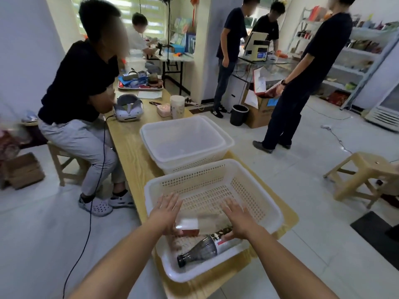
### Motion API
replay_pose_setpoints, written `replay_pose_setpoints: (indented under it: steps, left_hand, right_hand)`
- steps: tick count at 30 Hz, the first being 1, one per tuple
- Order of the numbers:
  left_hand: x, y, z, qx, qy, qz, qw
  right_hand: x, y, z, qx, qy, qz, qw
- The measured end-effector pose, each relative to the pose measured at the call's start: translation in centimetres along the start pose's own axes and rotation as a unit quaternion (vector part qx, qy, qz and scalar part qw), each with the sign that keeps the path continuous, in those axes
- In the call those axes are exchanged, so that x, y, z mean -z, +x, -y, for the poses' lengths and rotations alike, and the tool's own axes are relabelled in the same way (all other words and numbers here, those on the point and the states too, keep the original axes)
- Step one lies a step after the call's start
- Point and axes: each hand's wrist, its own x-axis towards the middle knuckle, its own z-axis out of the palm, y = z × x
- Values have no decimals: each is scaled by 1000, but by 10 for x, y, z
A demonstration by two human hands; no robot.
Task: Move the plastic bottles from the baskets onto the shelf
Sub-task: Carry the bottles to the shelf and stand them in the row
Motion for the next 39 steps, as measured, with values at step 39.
replay_pose_setpoints:
  steps: [39]
  left_hand:
    - [-25,58,-24,225,-133,-57,964]
  right_hand:
    - [-39,103,-21,43,197,120,972]
